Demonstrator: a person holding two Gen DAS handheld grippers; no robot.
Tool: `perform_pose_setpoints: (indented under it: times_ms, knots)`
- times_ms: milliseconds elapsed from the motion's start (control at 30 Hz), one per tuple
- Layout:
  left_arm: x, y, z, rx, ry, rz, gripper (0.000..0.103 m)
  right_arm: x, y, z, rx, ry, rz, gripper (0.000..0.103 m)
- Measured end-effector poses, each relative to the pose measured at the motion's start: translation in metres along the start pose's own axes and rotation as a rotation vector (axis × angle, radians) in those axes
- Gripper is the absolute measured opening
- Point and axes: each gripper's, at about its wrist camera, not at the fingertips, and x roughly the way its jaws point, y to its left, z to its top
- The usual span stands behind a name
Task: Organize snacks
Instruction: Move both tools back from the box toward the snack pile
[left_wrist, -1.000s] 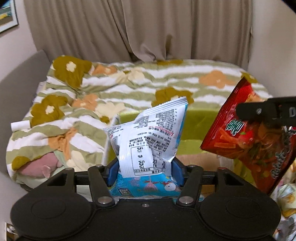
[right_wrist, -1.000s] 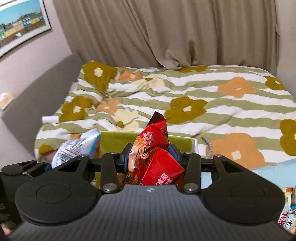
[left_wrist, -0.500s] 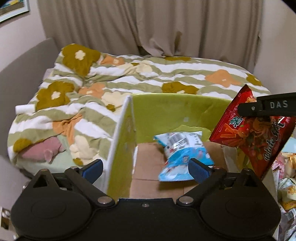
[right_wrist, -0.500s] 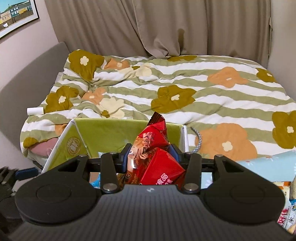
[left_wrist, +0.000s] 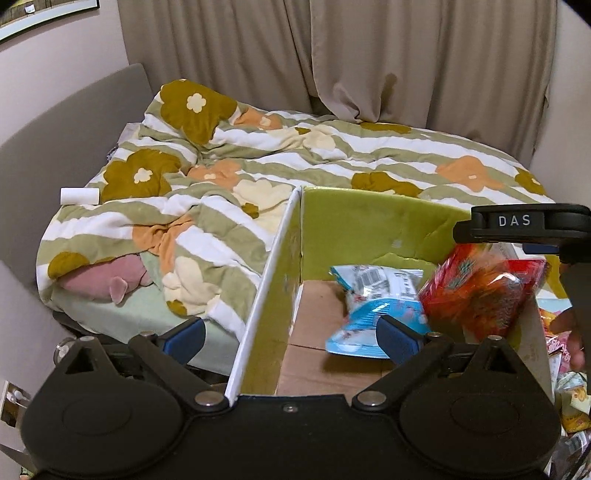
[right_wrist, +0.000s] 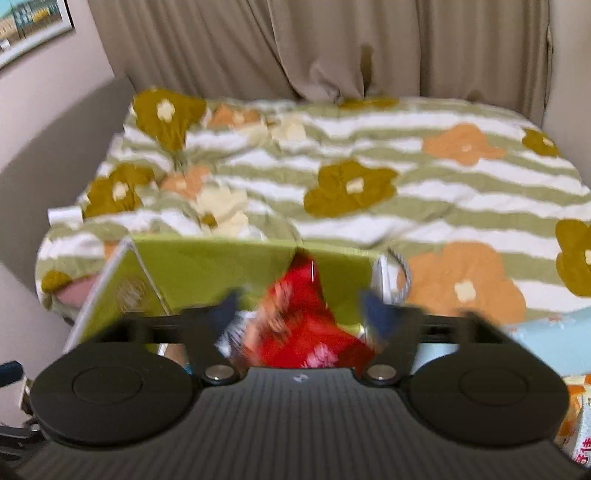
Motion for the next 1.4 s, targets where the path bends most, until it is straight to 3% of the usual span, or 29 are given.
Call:
perform_pose_setpoints:
  times_ms: [233, 433, 800, 1000, 1400]
  knots:
    - [-0.001, 0.003, -0.005, -0.014, 0.006, -0.012, 0.101, -0.015, -0.009, -0.013, 0.008, -0.088, -0.001, 0.103]
    - [-0.011, 0.004, -0.002, -0.021, -0.020, -0.026, 0.101, -0.035, -0.012, -0.010, -0.015, -0.101, -0.021, 0.103]
    - [-0.055, -0.003, 0.009, 0.025, -0.120, -0.063, 0.101, -0.100, -0.013, -0.013, 0.010, -0.156, -0.025, 0.103]
    - [-0.080, -0.019, 0.011, 0.075, -0.178, -0.127, 0.101, -0.143, -0.021, -0.024, 0.032, -0.178, -0.058, 0.103]
    - [-0.132, -0.093, -0.013, 0.120, -0.244, -0.209, 0.101, -0.226, -0.106, -0.056, 0.037, -0.245, -0.124, 0.103]
